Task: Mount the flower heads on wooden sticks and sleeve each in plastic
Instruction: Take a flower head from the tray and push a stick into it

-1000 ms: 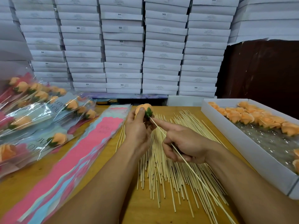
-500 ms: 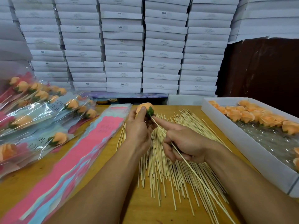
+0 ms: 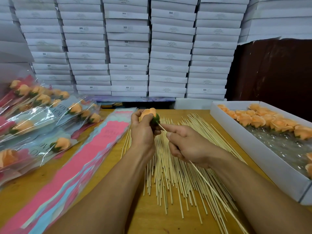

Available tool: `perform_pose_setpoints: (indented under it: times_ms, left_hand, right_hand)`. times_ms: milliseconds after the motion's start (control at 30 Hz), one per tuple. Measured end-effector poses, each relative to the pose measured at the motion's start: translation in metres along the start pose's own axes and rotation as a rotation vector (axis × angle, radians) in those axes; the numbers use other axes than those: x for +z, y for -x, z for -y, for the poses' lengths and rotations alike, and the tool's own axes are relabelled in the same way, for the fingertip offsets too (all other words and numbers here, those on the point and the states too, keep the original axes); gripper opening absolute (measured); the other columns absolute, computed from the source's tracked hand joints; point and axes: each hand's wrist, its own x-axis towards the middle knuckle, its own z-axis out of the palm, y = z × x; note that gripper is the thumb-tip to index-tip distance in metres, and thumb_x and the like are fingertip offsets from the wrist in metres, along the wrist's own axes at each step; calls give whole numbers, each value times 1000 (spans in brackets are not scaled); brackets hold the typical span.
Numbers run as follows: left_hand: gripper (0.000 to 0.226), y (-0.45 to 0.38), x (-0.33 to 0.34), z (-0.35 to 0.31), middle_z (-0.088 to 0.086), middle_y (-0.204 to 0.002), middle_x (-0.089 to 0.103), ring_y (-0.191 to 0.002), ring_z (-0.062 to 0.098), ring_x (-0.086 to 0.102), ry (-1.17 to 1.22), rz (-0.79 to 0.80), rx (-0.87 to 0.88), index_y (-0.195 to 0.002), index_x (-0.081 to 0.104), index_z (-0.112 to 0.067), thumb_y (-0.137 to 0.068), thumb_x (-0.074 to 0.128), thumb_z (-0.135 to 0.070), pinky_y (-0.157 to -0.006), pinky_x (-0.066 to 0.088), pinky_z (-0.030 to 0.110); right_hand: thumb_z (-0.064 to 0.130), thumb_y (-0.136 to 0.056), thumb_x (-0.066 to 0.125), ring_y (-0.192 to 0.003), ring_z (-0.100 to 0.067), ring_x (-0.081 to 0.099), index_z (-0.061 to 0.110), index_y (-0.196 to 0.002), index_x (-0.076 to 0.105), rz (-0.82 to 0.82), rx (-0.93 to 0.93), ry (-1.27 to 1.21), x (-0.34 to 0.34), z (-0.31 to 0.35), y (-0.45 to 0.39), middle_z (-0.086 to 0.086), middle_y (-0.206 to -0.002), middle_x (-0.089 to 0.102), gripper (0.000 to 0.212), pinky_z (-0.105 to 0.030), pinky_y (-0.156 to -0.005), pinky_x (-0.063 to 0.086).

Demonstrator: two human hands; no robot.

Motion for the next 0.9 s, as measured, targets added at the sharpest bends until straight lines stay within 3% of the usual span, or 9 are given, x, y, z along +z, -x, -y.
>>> perform_pose_setpoints:
  times_ms: [133,267,367,467,567,633,733,800,900]
  left_hand:
    - [17,-1,-1,1,11,-83,57,-48,11,51,17,-7,24,-102,51,-20,-97,47,-4,-44,37,25]
    - [18,-1,-3,0,12,-85,55,-46,8,51,12,-6,35,-107,49,-17,-97,47,-2,-42,38,23]
    - [19,1,-5,1,15,-92,59,-48,8,55,-23,0,30,-109,50,-21,-99,50,-6,-43,41,23]
    - [30,9,-3,3,13,-109,63,-69,14,66,-151,28,35,-133,40,-31,-104,48,-26,-55,51,28]
    - [49,11,0,2,8,-136,53,-117,25,59,-434,19,54,-152,27,-28,-106,41,-38,-93,53,45]
    - [51,5,-2,-5,7,-145,49,-128,26,50,-691,21,69,-151,35,-18,-104,48,-31,-108,43,47]
    - [53,-10,-7,-23,10,-146,50,-129,27,51,-1055,112,69,-147,42,-10,-99,56,-26,-99,42,33]
    - [54,-21,-17,-37,12,-143,53,-126,28,54,-1306,157,123,-146,43,-8,-97,59,-24,-93,43,33]
    - [41,-40,-43,-52,13,-120,63,-103,27,62,-1606,161,167,-135,53,-7,-97,60,-20,-85,51,34]
  right_hand:
    - [15,-110,33,-40,-1,41,37,-141,48,-73,-23,150,5,-1,-2,8,-45,48,41,-15,-43,36]
    - [16,-110,35,-42,0,43,48,-137,40,-93,-21,193,10,-2,-3,10,-45,47,42,-16,-46,38]
    - [16,-110,36,-40,0,42,49,-133,43,-73,11,101,10,-3,-1,9,-46,47,41,-15,-42,36]
    - [18,-109,40,-36,-5,38,36,-116,63,-56,102,-163,-4,-4,0,6,-49,47,30,-18,-35,32]
    - [22,-107,46,-34,-9,34,11,-109,67,-144,185,-310,-21,-8,-3,1,-50,46,24,-19,-31,28]
    - [25,-106,48,-32,-10,32,7,-101,65,-203,222,-380,-26,-12,-7,-1,-49,46,25,-18,-30,24]
    - [28,-105,51,-32,-9,32,10,-96,67,-229,259,-367,-27,-15,-10,-4,-53,53,26,-16,-30,23]
    - [29,-105,50,-32,-9,33,11,-97,68,-234,279,-339,-26,-17,-11,-6,-57,59,27,-16,-31,22]
    - [27,-106,46,-33,-9,32,10,-101,68,-253,300,-317,-26,-16,-9,-7,-59,62,28,-17,-32,21]
